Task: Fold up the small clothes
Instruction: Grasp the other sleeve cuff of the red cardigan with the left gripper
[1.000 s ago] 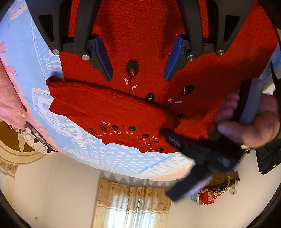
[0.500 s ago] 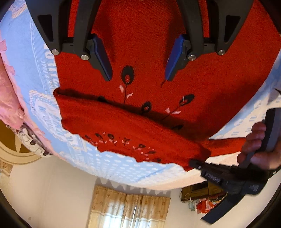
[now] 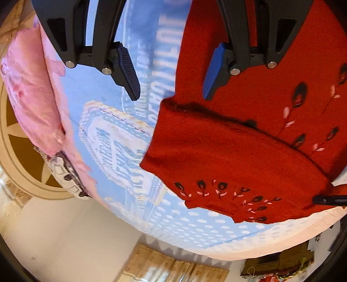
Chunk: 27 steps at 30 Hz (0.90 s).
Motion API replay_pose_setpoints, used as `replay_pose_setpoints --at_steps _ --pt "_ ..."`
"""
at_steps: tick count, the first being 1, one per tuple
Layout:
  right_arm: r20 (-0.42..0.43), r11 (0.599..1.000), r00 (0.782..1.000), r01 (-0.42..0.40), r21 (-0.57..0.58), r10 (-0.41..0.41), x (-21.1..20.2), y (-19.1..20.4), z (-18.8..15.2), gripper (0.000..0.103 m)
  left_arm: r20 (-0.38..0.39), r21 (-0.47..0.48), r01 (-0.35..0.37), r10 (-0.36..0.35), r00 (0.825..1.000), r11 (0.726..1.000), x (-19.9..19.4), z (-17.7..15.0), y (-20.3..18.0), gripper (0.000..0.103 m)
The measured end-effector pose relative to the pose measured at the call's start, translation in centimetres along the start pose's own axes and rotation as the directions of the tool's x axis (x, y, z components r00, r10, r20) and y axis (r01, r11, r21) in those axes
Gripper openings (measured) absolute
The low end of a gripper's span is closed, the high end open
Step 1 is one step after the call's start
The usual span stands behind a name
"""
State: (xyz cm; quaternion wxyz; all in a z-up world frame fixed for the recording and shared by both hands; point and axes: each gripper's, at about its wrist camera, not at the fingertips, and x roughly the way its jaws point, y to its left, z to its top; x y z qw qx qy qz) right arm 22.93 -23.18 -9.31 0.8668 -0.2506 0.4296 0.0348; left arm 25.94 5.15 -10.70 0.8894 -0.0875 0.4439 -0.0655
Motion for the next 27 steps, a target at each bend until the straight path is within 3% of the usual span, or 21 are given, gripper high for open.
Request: replay_pose_setpoints --at_steps 6,8,9,12,15,18,20,22,24,27 --pt "0.014 0.999 1.0 0.025 -0.038 -0.025 1.5 0.6 0.9 0.059 0.019 -0.008 0.016 -0.016 1.0 1.0 -1.3 -0.2 0.8 0.007" --pt "-0.014 0.998 0.999 0.033 -0.052 -0.033 2.3 0.8 0.7 0.03 -0.007 -0.003 0.014 -0.014 1.0 1.0 -0.4 -0.4 0.7 0.007" --pt "-0.029 0.997 0.998 0.05 -0.065 -0.052 2.6 1.0 0.3 0.023 -0.015 0.002 0.003 -0.003 1.0 1.0 0.0 -0.5 0.6 0.008" --pt "-0.058 0.997 0.998 0.027 -0.071 -0.031 2.1 1.1 -1.2 0.023 -0.029 -0.008 -0.029 0.029 0.999 1.0 0.9 -1.3 0.8 0.015" --pt "-0.073 0.997 0.997 0.005 -0.077 -0.011 0.7 1.0 -2.0 0.023 -0.005 0.017 -0.05 0.05 0.999 0.999 0.2 -1.8 0.7 0.017" --pt "-0.119 0.997 0.993 -0.022 -0.078 0.013 -1.1 1.0 -2.1 0.024 0.02 0.039 -0.063 0.062 0.998 0.997 -0.8 -2.3 0.8 0.026" --pt "-0.122 0.998 0.992 -0.033 -0.057 0.026 -2.2 1.3 -1.4 0.029 0.04 0.046 -0.094 0.092 0.995 0.994 -1.4 -2.7 1.1 0.046" --pt "-0.089 0.998 0.995 -0.049 -0.039 0.046 -3.1 2.0 -0.2 0.054 0.057 0.049 -0.093 0.09 0.994 0.995 -1.8 -2.9 1.1 0.052" --pt "-0.027 0.998 0.998 -0.057 -0.026 0.056 -3.1 2.9 1.5 0.057 0.05 0.057 -0.109 0.106 0.993 0.992 -1.5 -3.0 1.0 0.055" --pt "-0.033 0.998 0.998 -0.054 0.015 0.055 -0.1 3.3 2.9 0.057 0.051 0.028 -0.102 0.101 0.994 0.994 -1.9 -3.1 1.1 0.055"
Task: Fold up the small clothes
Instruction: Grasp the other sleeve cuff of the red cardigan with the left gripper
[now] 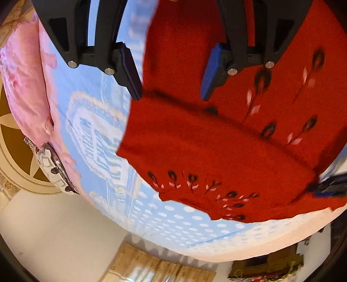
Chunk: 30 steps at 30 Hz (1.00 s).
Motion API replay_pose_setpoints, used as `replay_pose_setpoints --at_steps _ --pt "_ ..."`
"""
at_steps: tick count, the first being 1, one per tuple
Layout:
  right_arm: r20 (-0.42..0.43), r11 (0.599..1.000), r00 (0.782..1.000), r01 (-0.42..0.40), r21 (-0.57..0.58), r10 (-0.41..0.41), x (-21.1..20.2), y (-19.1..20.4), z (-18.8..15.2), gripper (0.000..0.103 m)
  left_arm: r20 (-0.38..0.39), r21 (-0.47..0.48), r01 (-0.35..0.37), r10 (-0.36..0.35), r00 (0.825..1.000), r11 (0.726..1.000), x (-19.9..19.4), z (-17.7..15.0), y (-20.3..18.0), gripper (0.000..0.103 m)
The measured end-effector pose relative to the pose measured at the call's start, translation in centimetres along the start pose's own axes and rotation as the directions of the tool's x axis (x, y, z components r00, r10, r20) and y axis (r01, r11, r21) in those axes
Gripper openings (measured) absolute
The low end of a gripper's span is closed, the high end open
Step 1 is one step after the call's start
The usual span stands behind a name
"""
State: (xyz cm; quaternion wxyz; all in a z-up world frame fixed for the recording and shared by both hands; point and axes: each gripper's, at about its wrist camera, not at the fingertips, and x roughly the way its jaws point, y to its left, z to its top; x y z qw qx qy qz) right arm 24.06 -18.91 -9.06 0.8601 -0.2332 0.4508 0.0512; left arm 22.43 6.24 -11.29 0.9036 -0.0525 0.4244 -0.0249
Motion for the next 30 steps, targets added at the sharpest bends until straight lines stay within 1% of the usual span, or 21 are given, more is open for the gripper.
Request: replay_pose_setpoints --at_steps 2,4,6,7,8,10,12,13,14,16,17,18,19,21,22,23,24,25,26,29,30 --pt "-0.042 0.996 0.997 -0.059 0.072 0.063 2.6 -0.6 -0.1 0.057 0.006 -0.002 0.006 -0.006 1.0 1.0 -0.9 -0.3 0.3 0.056" --pt "-0.034 0.991 0.996 -0.083 0.105 0.087 3.0 -0.7 -0.8 0.057 0.027 0.001 -0.009 0.009 1.0 1.0 -2.6 -0.9 1.5 0.061" --pt "-0.026 0.99 0.995 -0.092 0.103 0.095 2.1 -0.7 -1.3 0.057 0.053 0.004 -0.044 0.044 0.998 0.999 -4.2 -1.4 3.3 0.067" --pt "-0.027 0.99 0.995 -0.096 0.103 0.099 1.6 -0.7 -1.5 0.057 0.074 0.003 -0.087 0.087 0.993 0.996 -5.3 -1.7 5.0 0.07" --pt "-0.025 0.99 0.994 -0.104 0.1 0.107 0.8 -0.6 -1.8 0.057 0.09 -0.003 -0.126 0.126 0.988 0.992 -6.0 -2.0 6.3 0.075" --pt "-0.014 0.99 0.994 -0.111 0.09 0.113 -0.5 -0.5 -2.4 0.057 0.105 -0.049 -0.243 0.247 0.963 0.969 -7.6 -2.5 11.1 0.076" --pt "-0.009 0.992 0.994 -0.105 0.065 0.106 -1.8 0.3 -3.1 0.057 0.1 -0.117 -0.319 0.331 0.938 0.94 -8.8 -2.7 15.5 0.076" --pt "0.0 0.993 0.994 -0.107 0.053 0.107 -2.6 0.9 -3.4 0.057 0.09 -0.167 -0.359 0.377 0.922 0.918 -9.5 -2.8 18.2 0.076" --pt "0.011 0.992 0.993 -0.116 0.044 0.116 -3.4 1.5 -3.8 0.057 0.082 -0.194 -0.38 0.401 0.913 0.905 -9.9 -3.0 19.7 0.076" --pt "0.029 0.988 0.988 -0.155 0.018 0.155 -4.8 3.1 -4.6 0.057 0.063 -0.261 -0.434 0.464 0.883 0.862 -10.7 -3.3 23.4 0.076" --pt "0.035 0.986 0.985 -0.168 0.008 0.168 -5.2 3.8 -4.9 0.057 0.053 -0.298 -0.465 0.501 0.864 0.833 -11.0 -3.6 25.3 0.076" --pt "0.038 0.983 0.983 -0.181 -0.007 0.181 -5.7 4.8 -5.4 0.057 0.039 -0.319 -0.478 0.515 0.856 0.818 -11.0 -3.7 26.4 0.076" --pt "0.045 0.981 0.98 -0.192 -0.021 0.192 -6.2 5.7 -5.9 0.057 0.021 -0.343 -0.479 0.516 0.856 0.808 -10.8 -3.9 27.5 0.076" --pt "0.06 0.976 0.975 -0.209 -0.058 0.212 -7.0 7.7 -6.7 0.057 -0.014 -0.403 -0.451 0.487 0.873 0.797 -9.9 -4.1 29.4 0.073" --pt "0.066 0.976 0.975 -0.206 -0.075 0.21 -7.4 8.5 -7.1 0.057 -0.025 -0.426 -0.428 0.462 0.886 0.797 -9.2 -4.2 30.0 0.071" --pt "0.076 0.977 0.976 -0.195 -0.09 0.202 -7.6 9.1 -7.5 0.057 -0.033 -0.432 -0.406 0.436 0.899 0.805 -8.6 -4.1 30.0 0.064" --pt "0.101 0.98 0.979 -0.164 -0.109 0.175 -8.0 9.9 -7.9 0.057 -0.059 -0.432 -0.387 0.402 0.914 0.815 -7.5 -4.1 30.3 0.048" --pt "0.119 0.983 0.981 -0.138 -0.124 0.152 -8.2 10.2 -8.2 0.057 -0.081 -0.432 -0.393 0.399 0.913 0.812 -6.7 -4.2 30.3 0.044" --pt "0.134 0.984 0.982 -0.118 -0.136 0.136 -8.4 10.5 -8.5 0.057 -0.082 -0.429 -0.401 0.408 0.91 0.809 -6.5 -4.1 30.0 0.043" --pt "0.14 0.983 0.978 -0.139 -0.118 0.155 -8.4 10.0 -8.6 0.057 -0.091 -0.409 -0.408 0.409 0.908 0.816 -5.6 -3.7 29.6 0.044" --pt "0.139 0.983 0.977 -0.149 -0.106 0.163 -8.4 9.8 -8.6 0.057 -0.093 -0.412 -0.407 0.407 0.909 0.815 -5.5 -3.5 29.5 0.039"
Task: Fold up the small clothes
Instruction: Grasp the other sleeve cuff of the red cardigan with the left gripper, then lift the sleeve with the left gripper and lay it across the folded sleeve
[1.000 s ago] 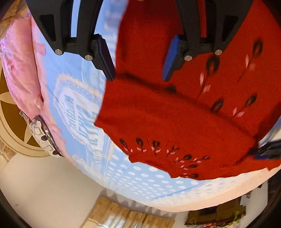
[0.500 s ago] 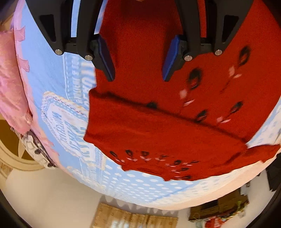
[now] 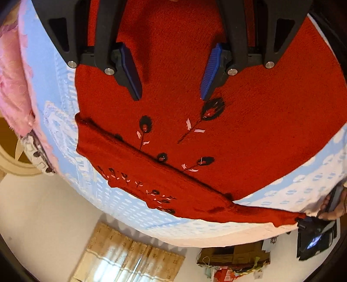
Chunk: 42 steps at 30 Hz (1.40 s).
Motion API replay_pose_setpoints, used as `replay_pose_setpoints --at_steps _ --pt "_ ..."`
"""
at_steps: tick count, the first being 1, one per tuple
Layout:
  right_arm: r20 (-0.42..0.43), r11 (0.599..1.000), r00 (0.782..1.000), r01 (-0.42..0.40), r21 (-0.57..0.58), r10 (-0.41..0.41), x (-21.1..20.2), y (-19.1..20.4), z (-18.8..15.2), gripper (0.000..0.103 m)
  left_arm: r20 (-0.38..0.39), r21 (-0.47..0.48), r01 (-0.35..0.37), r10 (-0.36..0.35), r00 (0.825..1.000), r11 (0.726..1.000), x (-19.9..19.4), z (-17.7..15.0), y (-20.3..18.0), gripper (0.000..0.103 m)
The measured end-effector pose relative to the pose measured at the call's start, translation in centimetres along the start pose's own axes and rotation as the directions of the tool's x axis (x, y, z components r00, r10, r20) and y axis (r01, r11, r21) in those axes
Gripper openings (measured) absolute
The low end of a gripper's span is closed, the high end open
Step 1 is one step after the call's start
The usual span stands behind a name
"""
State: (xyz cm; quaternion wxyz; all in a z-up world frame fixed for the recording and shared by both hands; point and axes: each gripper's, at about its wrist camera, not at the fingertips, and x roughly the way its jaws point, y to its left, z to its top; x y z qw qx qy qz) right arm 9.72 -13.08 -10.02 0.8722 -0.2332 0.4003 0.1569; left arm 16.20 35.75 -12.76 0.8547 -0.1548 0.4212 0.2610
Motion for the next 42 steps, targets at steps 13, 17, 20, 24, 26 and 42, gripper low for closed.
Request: replay_pose_setpoints --at_steps 13,17,20,24,26,42 --pt "0.03 0.998 0.999 -0.011 0.069 0.009 -0.5 -0.8 -0.3 0.057 0.061 0.009 0.149 -0.15 0.987 0.989 -6.2 1.1 -1.0 0.009" --pt "0.042 0.995 0.999 -0.012 0.099 0.008 -0.9 -1.4 -0.5 0.057 0.088 0.025 0.248 -0.25 0.964 0.968 -9.5 2.4 -3.4 0.009" --pt "0.051 0.993 0.999 -0.01 0.119 0.005 -1.2 -1.8 -0.7 0.057 0.113 0.056 0.285 -0.289 0.95 0.957 -11.2 2.9 -5.3 0.009" --pt "0.053 0.992 0.999 -0.005 0.127 -0.002 -1.6 -2.2 -1.0 0.057 0.113 0.089 0.35 -0.358 0.927 0.933 -12.8 3.2 -7.9 0.009" --pt "0.052 0.991 0.999 -0.004 0.131 -0.003 -1.7 -2.3 -1.1 0.057 0.113 0.105 0.377 -0.388 0.915 0.92 -13.6 3.3 -9.2 0.009" --pt "0.071 0.98 0.997 -0.035 0.194 0.022 -1.7 -3.7 -2.3 0.058 0.127 0.227 0.481 -0.515 0.848 0.847 -19.5 4.4 -17.2 0.009"
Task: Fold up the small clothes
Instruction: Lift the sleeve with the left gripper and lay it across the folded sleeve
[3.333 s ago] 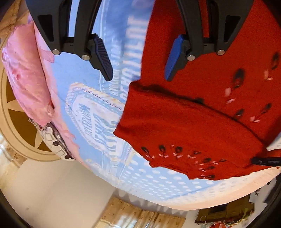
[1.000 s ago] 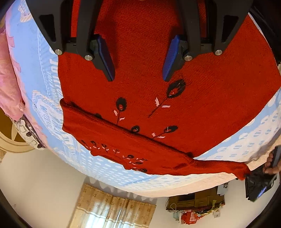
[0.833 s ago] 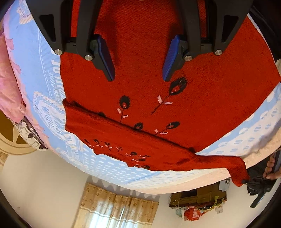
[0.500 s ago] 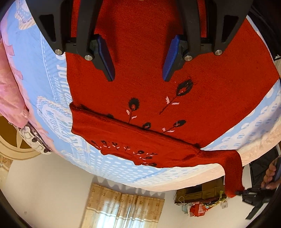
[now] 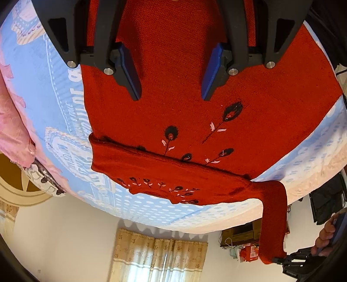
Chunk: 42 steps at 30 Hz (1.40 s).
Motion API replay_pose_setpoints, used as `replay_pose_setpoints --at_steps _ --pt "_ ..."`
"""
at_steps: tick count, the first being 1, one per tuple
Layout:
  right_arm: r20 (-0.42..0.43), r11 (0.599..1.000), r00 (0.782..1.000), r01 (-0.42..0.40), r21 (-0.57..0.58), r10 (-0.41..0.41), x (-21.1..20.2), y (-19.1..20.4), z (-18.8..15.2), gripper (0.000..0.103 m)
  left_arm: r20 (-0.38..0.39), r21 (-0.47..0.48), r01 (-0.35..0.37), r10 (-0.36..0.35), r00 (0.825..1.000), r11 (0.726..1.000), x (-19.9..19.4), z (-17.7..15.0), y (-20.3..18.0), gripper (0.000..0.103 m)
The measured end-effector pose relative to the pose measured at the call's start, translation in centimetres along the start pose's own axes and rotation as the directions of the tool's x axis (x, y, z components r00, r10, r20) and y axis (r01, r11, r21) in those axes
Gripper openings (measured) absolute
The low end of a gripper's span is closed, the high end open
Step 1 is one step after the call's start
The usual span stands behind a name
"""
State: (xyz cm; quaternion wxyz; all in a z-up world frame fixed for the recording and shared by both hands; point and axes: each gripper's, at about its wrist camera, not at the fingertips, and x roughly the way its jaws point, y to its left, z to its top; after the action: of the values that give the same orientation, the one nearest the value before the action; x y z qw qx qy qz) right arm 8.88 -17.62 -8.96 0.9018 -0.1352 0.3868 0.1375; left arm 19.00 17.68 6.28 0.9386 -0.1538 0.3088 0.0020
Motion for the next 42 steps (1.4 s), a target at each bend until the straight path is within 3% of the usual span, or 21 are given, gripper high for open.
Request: replay_pose_setpoints --at_steps 32,42 --pt "-0.009 0.999 1.0 -0.025 0.024 0.025 0.3 0.0 -1.0 0.058 0.021 0.079 0.19 -0.192 0.981 0.979 1.7 2.2 -17.1 0.009" --pt "-0.02 0.999 0.999 -0.036 0.027 0.036 0.5 0.0 -1.1 0.058 -0.039 0.116 0.222 -0.219 0.975 0.968 4.9 0.8 -22.1 0.009"
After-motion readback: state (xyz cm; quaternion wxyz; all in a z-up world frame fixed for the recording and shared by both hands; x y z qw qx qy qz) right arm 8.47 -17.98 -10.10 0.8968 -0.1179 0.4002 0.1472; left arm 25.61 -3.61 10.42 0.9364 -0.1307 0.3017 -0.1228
